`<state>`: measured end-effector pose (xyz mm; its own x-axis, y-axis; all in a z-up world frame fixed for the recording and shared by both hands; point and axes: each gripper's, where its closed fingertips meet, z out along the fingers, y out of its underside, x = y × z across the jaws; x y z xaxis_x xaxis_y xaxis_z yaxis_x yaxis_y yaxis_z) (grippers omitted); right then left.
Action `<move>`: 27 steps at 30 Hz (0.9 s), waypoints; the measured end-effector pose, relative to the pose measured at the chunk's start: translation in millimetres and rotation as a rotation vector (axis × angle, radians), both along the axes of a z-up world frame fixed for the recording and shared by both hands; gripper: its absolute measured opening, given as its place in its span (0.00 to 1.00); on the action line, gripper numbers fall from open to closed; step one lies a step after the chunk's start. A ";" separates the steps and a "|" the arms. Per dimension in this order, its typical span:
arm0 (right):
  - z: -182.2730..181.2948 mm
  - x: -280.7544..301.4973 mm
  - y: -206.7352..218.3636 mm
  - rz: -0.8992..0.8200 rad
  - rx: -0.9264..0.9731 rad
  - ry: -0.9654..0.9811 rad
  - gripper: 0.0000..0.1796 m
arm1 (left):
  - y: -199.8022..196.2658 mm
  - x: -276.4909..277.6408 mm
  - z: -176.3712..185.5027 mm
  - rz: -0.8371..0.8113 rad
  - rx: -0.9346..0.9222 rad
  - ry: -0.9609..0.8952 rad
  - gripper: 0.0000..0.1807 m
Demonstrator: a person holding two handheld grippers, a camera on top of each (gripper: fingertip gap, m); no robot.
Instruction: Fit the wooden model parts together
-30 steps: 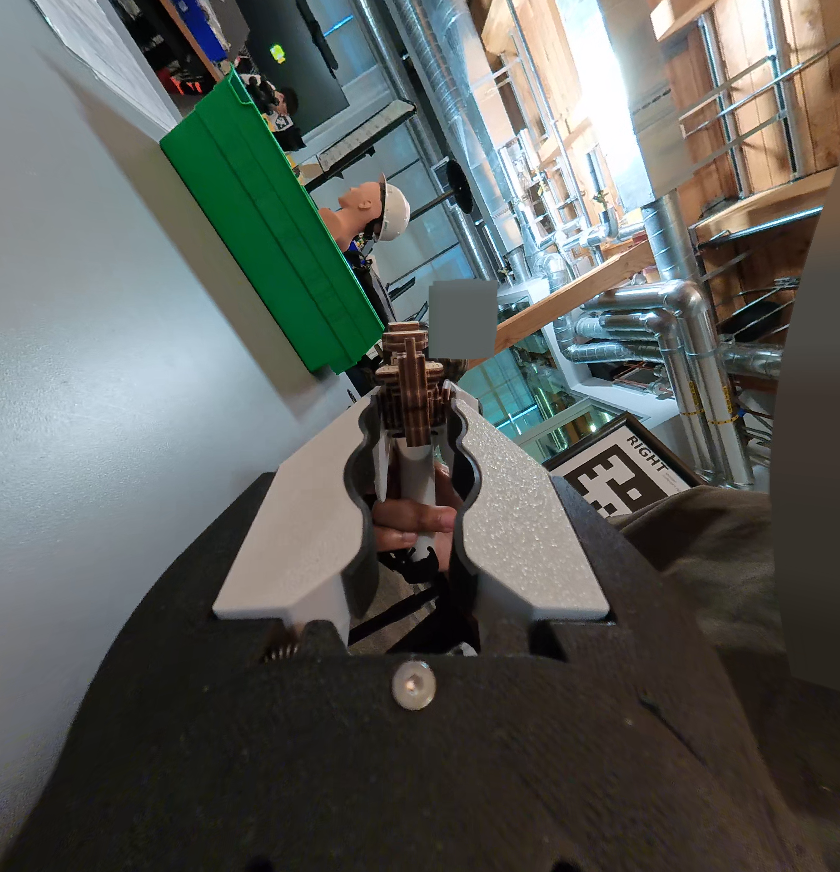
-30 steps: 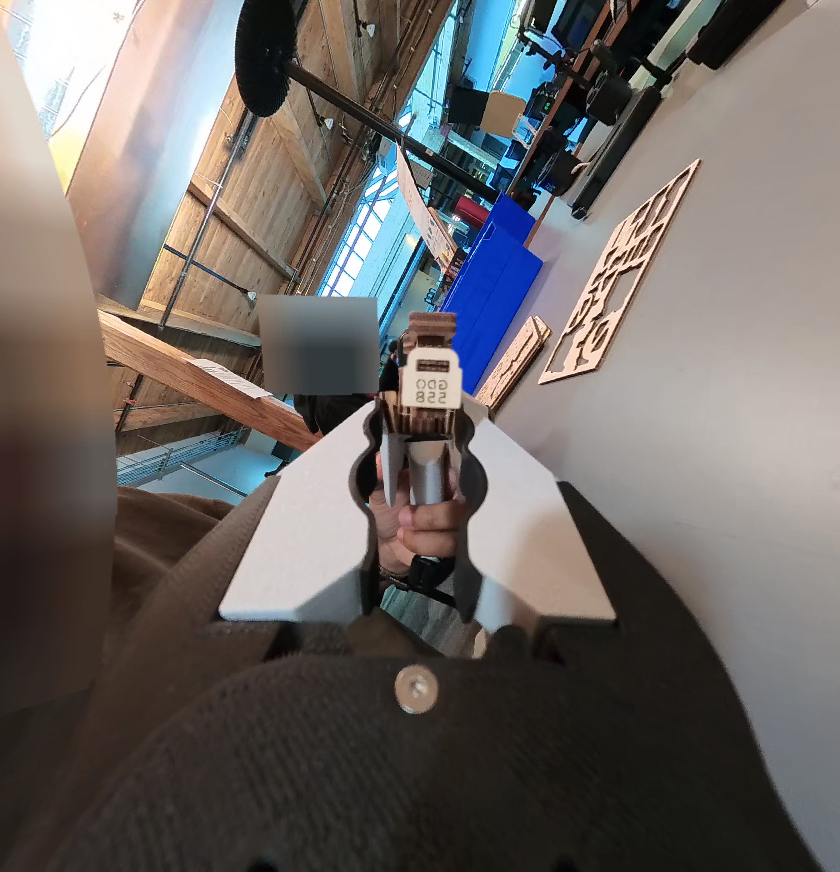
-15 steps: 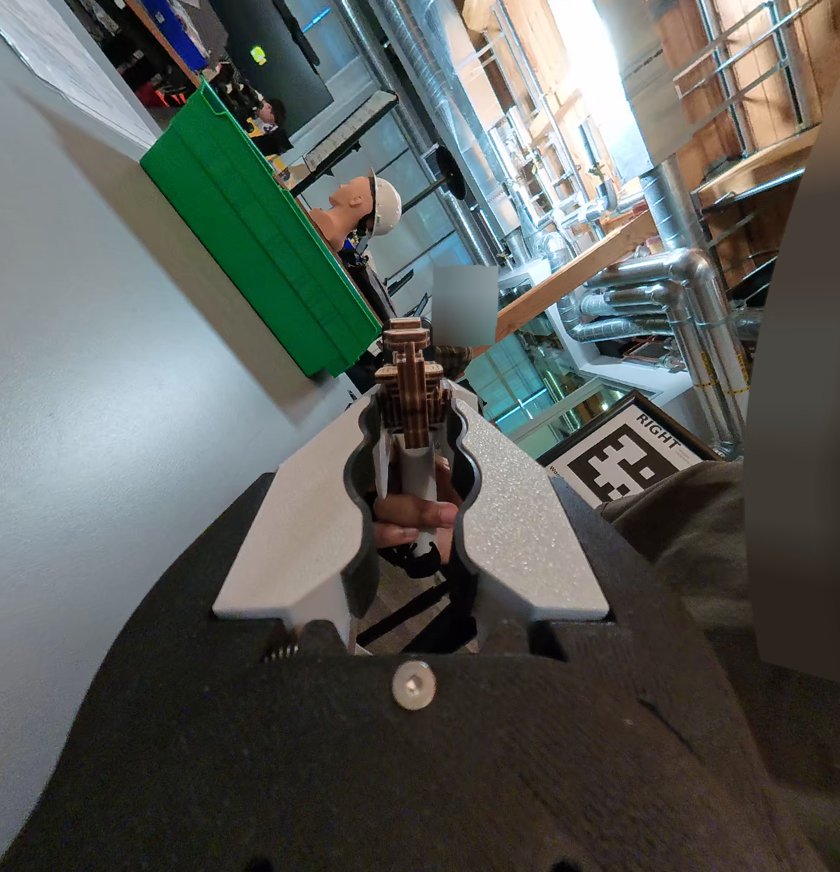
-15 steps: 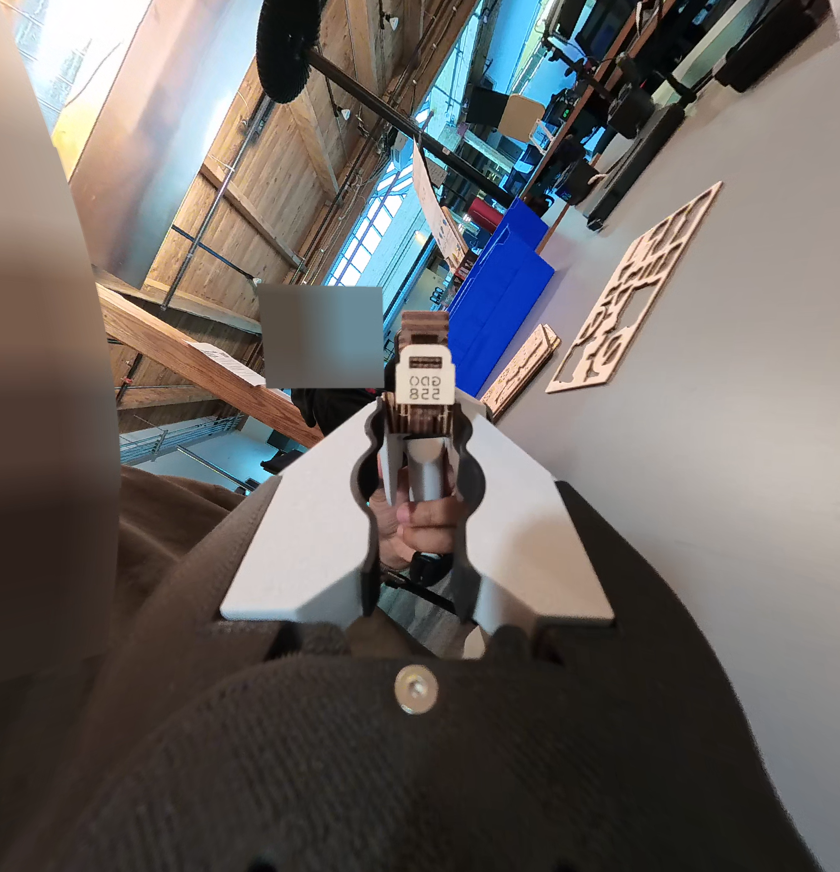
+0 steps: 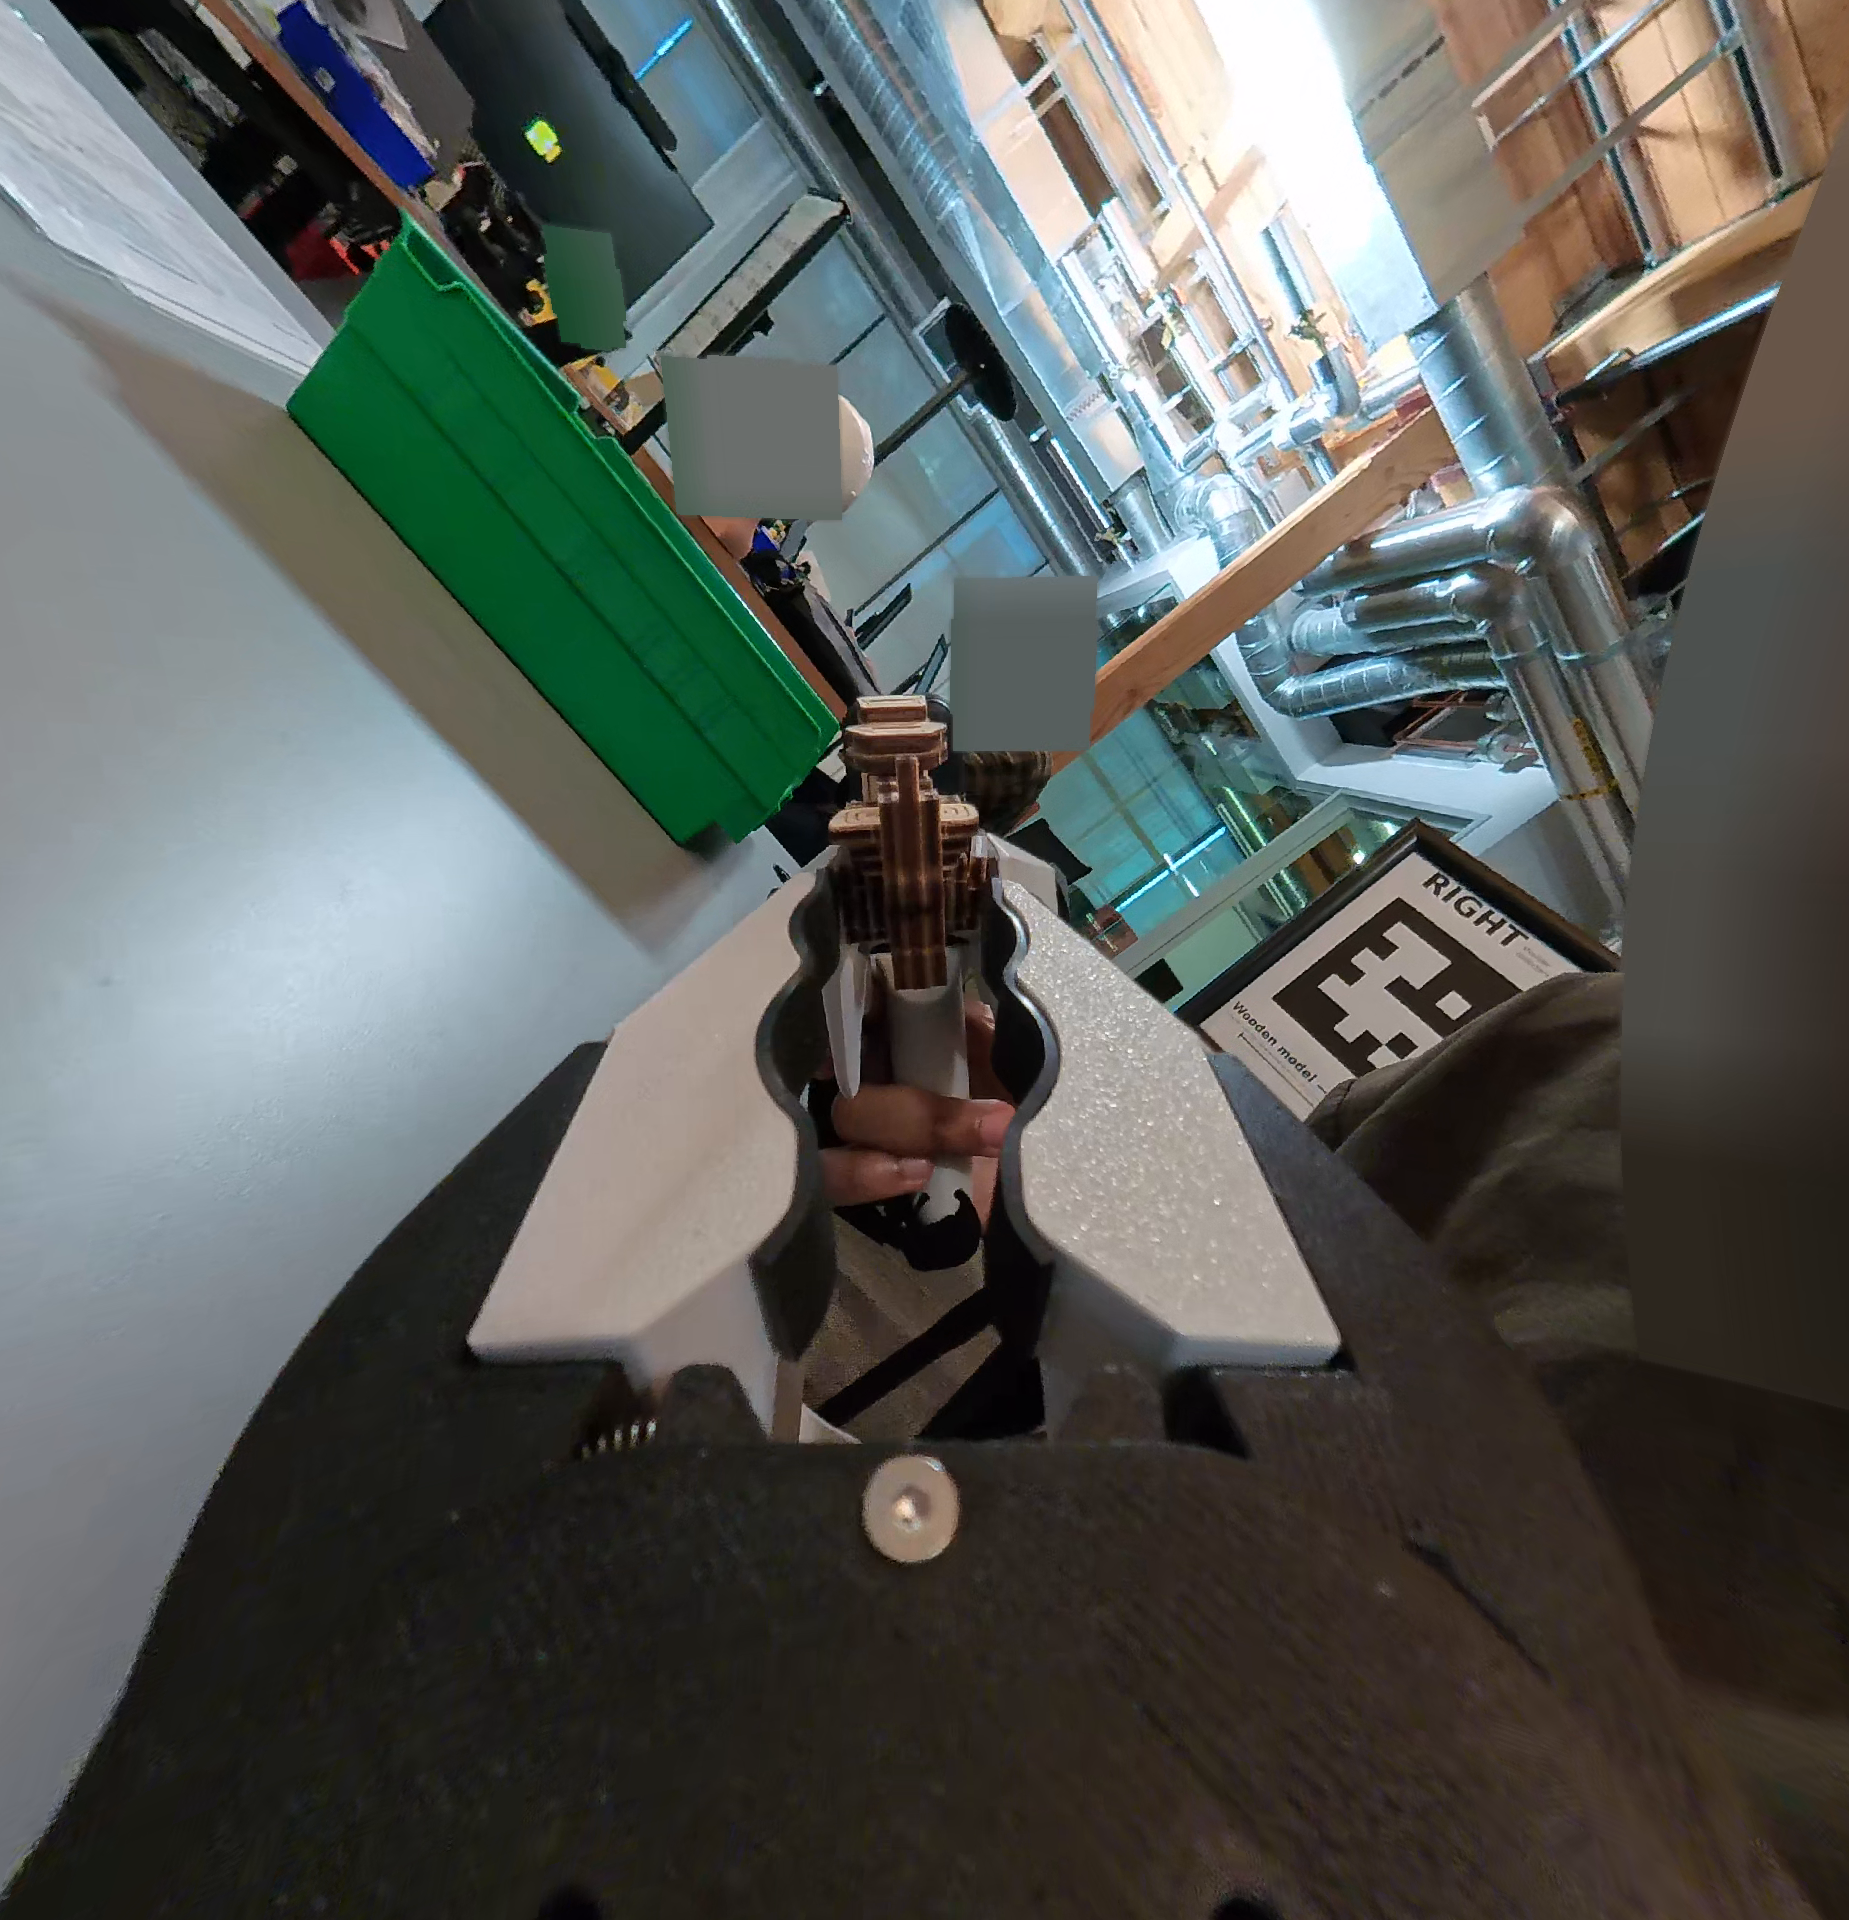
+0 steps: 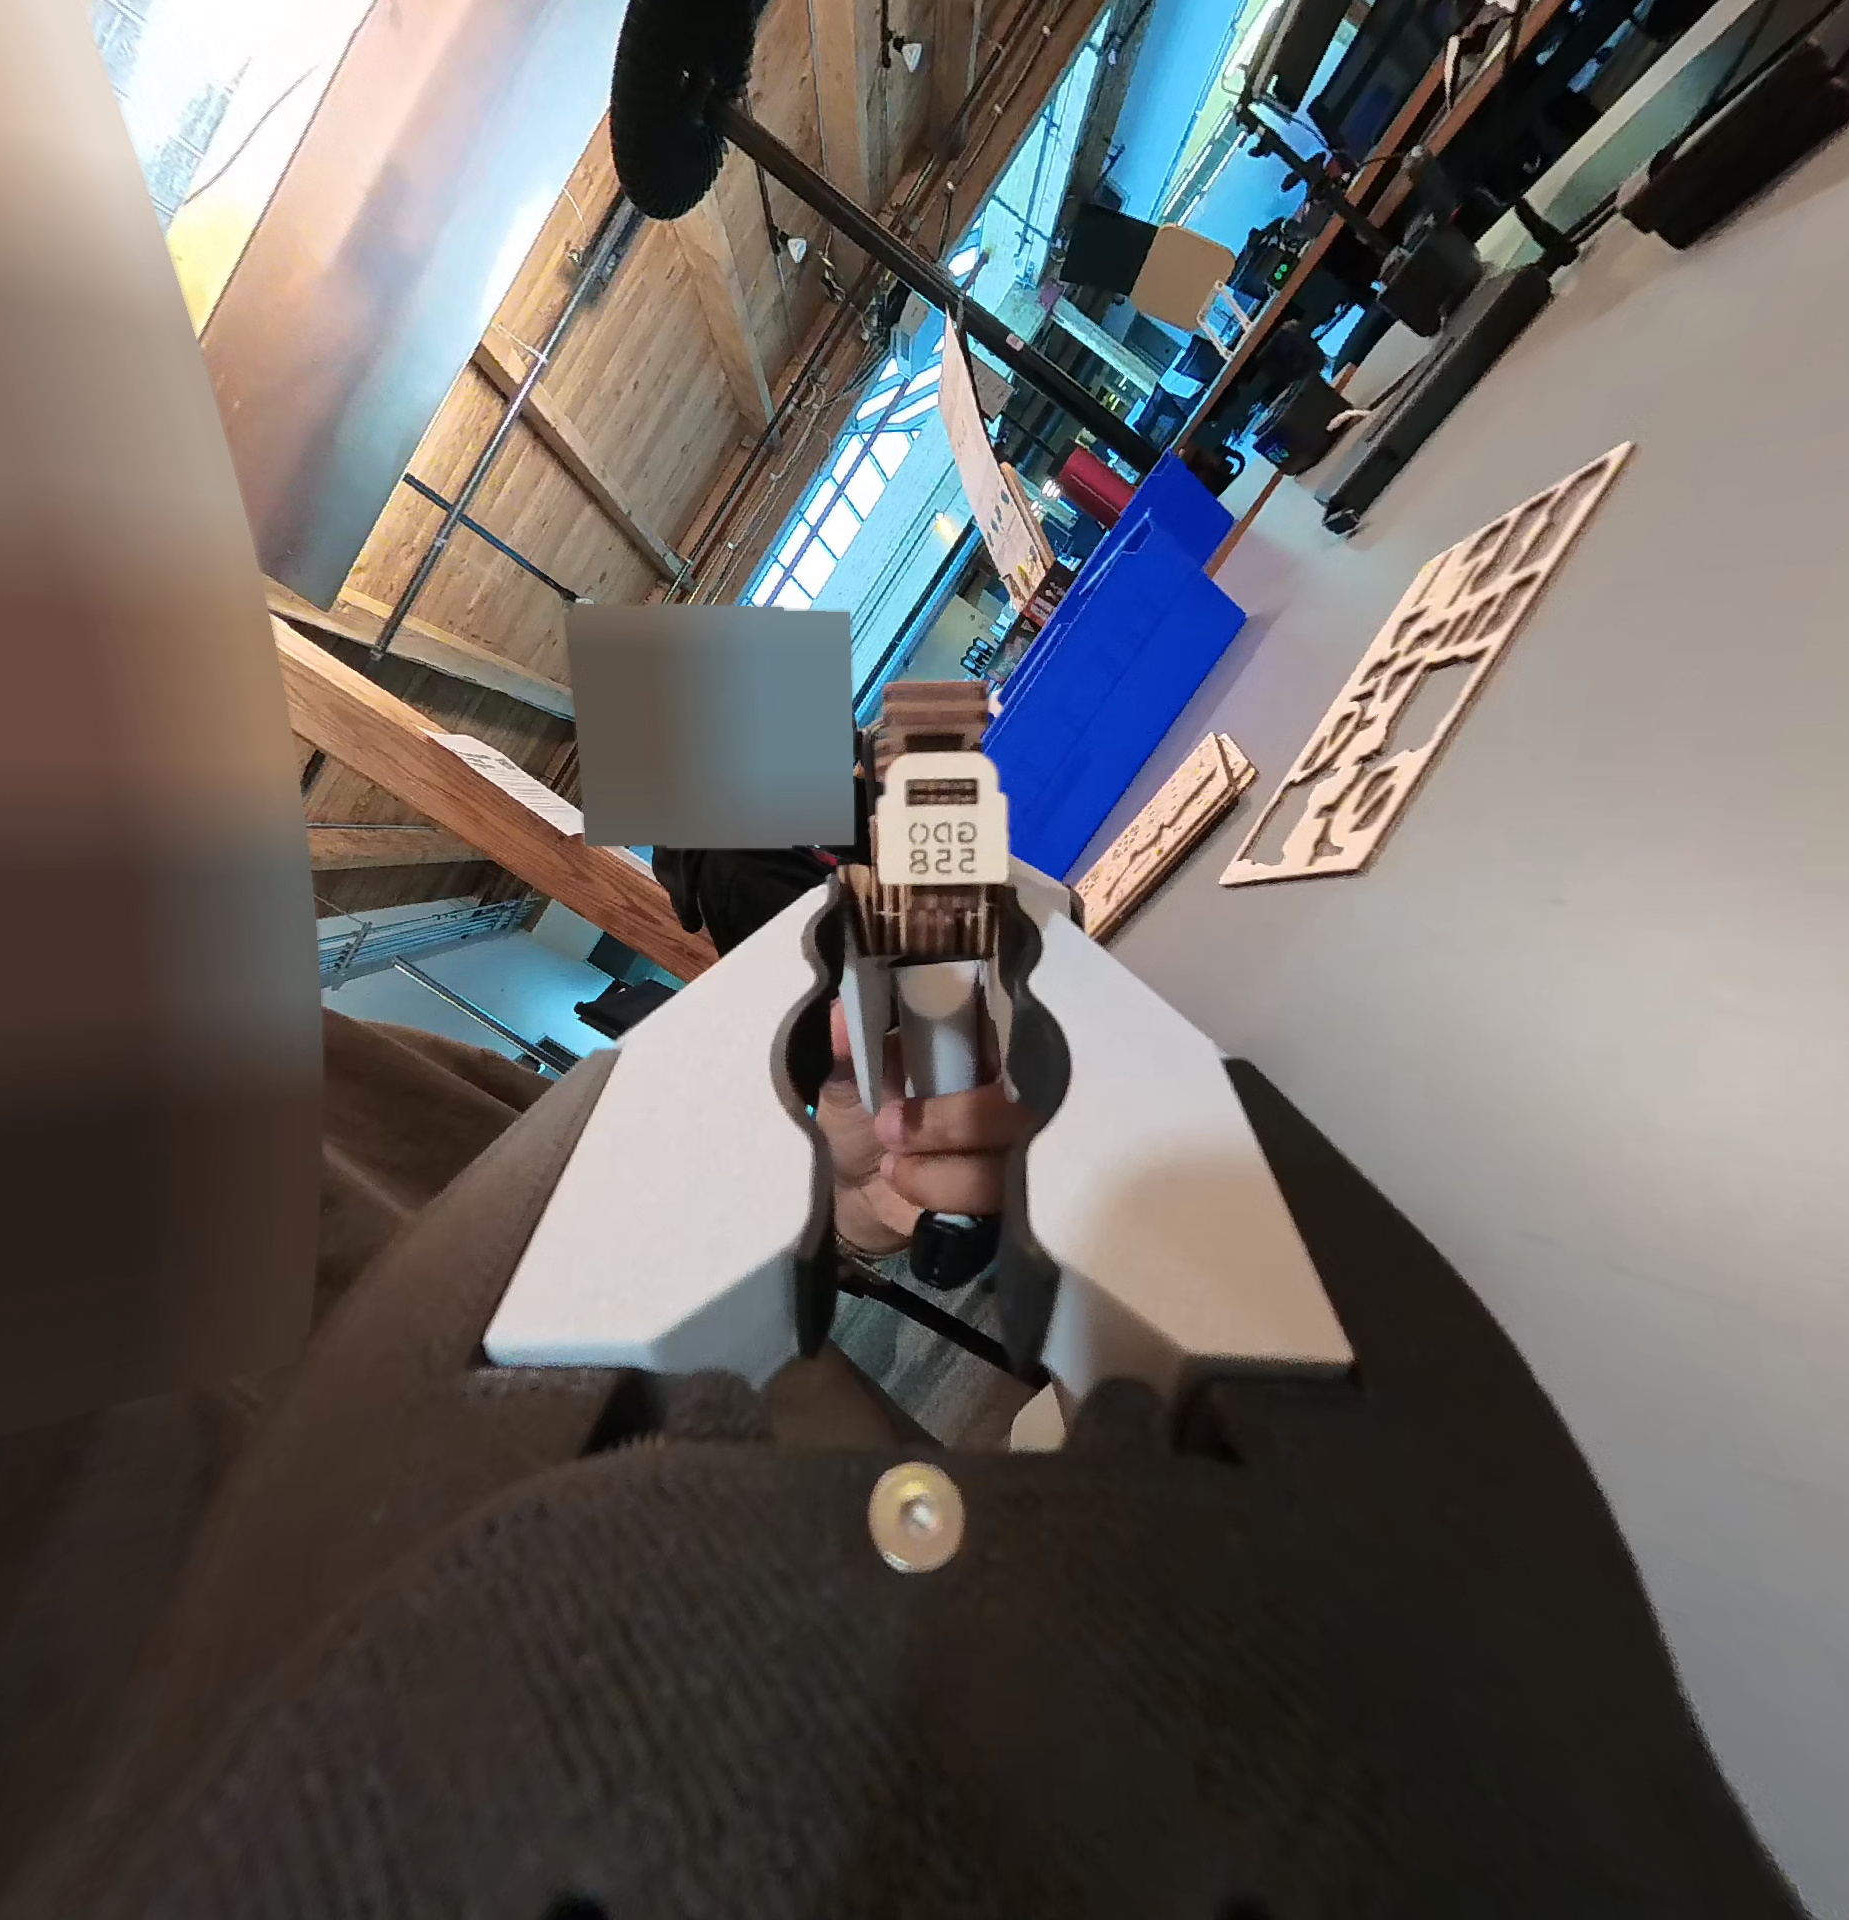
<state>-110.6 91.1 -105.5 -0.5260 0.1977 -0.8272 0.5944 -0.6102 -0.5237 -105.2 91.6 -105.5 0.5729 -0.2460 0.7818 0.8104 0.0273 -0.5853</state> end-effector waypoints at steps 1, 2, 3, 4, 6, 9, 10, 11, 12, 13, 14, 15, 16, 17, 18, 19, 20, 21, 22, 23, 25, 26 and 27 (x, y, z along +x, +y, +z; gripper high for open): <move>1.4 0.5 -0.3 0.001 0.001 0.010 0.16 | -0.3 0.5 1.3 0.000 0.003 0.012 0.13; 2.7 1.0 -0.6 0.003 0.002 0.019 0.16 | -0.6 0.9 2.5 0.003 0.004 0.026 0.13; 3.9 1.4 -0.7 0.004 0.003 0.026 0.16 | -0.7 1.4 3.4 0.006 0.004 0.041 0.13; 4.7 1.8 -0.9 0.004 0.006 0.031 0.15 | -0.9 1.8 4.0 0.010 0.003 0.054 0.13; 5.9 2.5 -1.2 0.004 0.008 0.039 0.15 | -1.2 2.5 5.2 0.014 0.004 0.072 0.13; 7.0 3.4 -1.7 -0.003 0.020 0.048 0.15 | -1.6 3.0 6.1 0.015 0.008 0.086 0.13; 7.2 3.5 -1.8 -0.005 0.023 0.049 0.15 | -1.7 3.1 6.1 0.014 0.009 0.086 0.14; 7.3 3.6 -1.7 -0.006 0.025 0.050 0.15 | -1.5 3.2 6.2 0.015 0.009 0.086 0.13; 7.4 3.8 -1.6 -0.006 0.024 0.050 0.15 | -1.4 3.3 6.2 0.015 0.009 0.087 0.14; 7.4 3.8 -1.4 -0.006 0.023 0.049 0.15 | -1.3 3.3 6.2 0.014 0.007 0.087 0.14; 7.4 3.8 -1.4 -0.005 0.022 0.049 0.15 | -1.3 3.4 6.2 0.010 0.006 0.087 0.14; 7.4 4.0 -1.3 -0.005 0.019 0.047 0.15 | -1.2 3.4 6.0 0.007 0.004 0.088 0.14; 7.4 3.9 -1.3 -0.005 0.018 0.045 0.15 | -1.3 3.4 6.0 0.005 0.003 0.090 0.13; 7.5 3.9 -1.5 -0.006 0.018 0.043 0.15 | -1.4 3.3 6.0 0.002 0.003 0.090 0.13; 7.5 3.9 -1.5 -0.009 0.017 0.040 0.15 | -1.4 3.2 6.0 0.000 0.004 0.087 0.13; 7.2 3.7 -1.4 -0.013 0.019 0.037 0.15 | -1.3 3.3 6.2 -0.001 0.006 0.085 0.13; 6.7 3.4 -0.9 -0.016 0.020 0.033 0.14 | -0.7 3.2 5.8 0.000 0.003 0.083 0.13; 6.5 3.4 -0.5 -0.016 0.017 0.030 0.14 | -0.5 3.3 5.7 0.001 0.002 0.080 0.13; 6.7 3.5 -0.6 -0.015 0.015 0.033 0.14 | -0.8 3.4 6.2 0.001 0.005 0.079 0.13; 7.3 3.5 -0.9 -0.016 0.017 0.038 0.14 | -1.1 3.5 6.9 -0.001 0.009 0.080 0.13; 8.5 3.7 -1.5 -0.019 0.027 0.047 0.14 | -1.5 3.7 8.0 0.002 0.015 0.085 0.13; 8.9 3.8 -1.5 -0.018 0.025 0.049 0.14 | -1.6 3.7 8.5 0.004 0.018 0.086 0.13; 8.8 3.7 -1.4 -0.017 0.019 0.047 0.14 | -1.4 3.8 8.3 0.005 0.018 0.086 0.13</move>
<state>-107.0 89.7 -96.7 -0.5606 0.2225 -0.7976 0.5585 -0.6095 -0.5626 -101.4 90.2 -97.2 0.6390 -0.2563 0.7252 0.7570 0.0424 -0.6521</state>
